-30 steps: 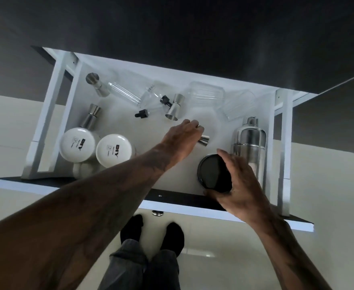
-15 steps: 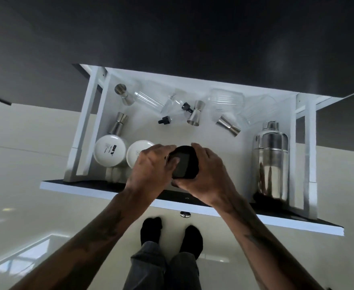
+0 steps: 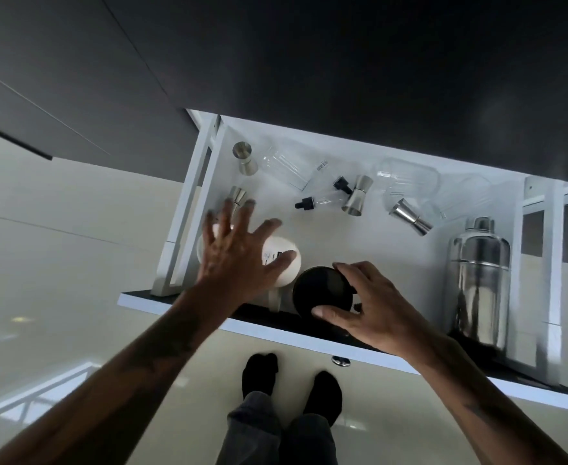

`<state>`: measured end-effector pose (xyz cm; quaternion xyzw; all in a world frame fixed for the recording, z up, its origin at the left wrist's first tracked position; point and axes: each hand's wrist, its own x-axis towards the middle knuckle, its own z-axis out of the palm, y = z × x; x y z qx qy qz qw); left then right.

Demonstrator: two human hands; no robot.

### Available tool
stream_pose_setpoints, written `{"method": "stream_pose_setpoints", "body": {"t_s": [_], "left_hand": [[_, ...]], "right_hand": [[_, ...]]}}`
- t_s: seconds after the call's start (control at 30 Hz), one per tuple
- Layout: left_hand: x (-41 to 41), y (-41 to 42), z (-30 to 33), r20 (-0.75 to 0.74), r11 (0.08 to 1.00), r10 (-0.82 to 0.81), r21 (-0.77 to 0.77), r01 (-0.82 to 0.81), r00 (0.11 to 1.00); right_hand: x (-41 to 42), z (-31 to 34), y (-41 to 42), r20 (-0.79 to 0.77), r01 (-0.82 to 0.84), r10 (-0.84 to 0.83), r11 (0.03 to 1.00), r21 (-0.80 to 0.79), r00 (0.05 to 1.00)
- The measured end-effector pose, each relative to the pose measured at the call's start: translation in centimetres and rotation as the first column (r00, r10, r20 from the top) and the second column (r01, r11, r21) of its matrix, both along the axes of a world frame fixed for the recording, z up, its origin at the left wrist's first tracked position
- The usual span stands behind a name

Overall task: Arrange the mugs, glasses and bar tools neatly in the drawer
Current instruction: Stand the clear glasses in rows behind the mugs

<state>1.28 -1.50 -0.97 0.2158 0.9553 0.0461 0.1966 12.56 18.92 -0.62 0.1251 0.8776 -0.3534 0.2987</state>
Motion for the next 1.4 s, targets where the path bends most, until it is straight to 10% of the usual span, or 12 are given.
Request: {"method": "stream_pose_setpoints", "body": {"t_s": [0.17,0.3,0.47,0.67,0.8,0.93,1.13,1.4], "left_hand": [[-0.6,-1.4,-0.5,0.033,0.999,-0.033,0.020,0.032,0.999],[-5.7,2.3,-0.7,0.133,0.899,0.308,0.283,-0.334,0.942],[-12.1,8.6,-2.6,0.739,0.414,0.573,0.113,-0.903,0.355],[-13.8,9.6,-5.0,0.800,0.210,0.564,0.101,-0.972,0.205],[-12.6,8.6,-4.5,0.776,0.235,0.538,0.238,-0.943,0.329],[-11.2,7.1,-2.2,0.628,0.298,0.557,0.460,-0.836,0.544],[-7.7,3.3,2.4,0.303,0.632,0.386,0.601,-0.489,0.871],[-5.4,4.1,4.3,0.225,0.798,0.138,0.552,-0.242,0.965]], "right_hand": [[-1.9,1.2,1.4,-0.107,0.218,-0.222,0.975,-0.042,0.969],[-6.5,-0.1,5.3,-0.322,0.459,-0.405,0.881,0.114,0.856],[-12.0,-3.6,9.8,-0.376,0.402,-0.233,0.783,0.474,0.897],[-12.4,-6.0,12.0,-0.262,0.129,0.107,0.660,0.740,0.959],[-12.0,-6.4,12.2,-0.209,0.059,0.204,0.566,0.823,0.956],[-11.0,-5.4,11.8,-0.248,0.067,0.178,0.672,0.737,0.952],[-7.7,0.2,10.7,-0.370,0.165,0.078,0.797,0.581,0.926],[-4.0,3.0,5.8,-0.378,0.115,-0.005,0.956,0.270,0.926]]}}
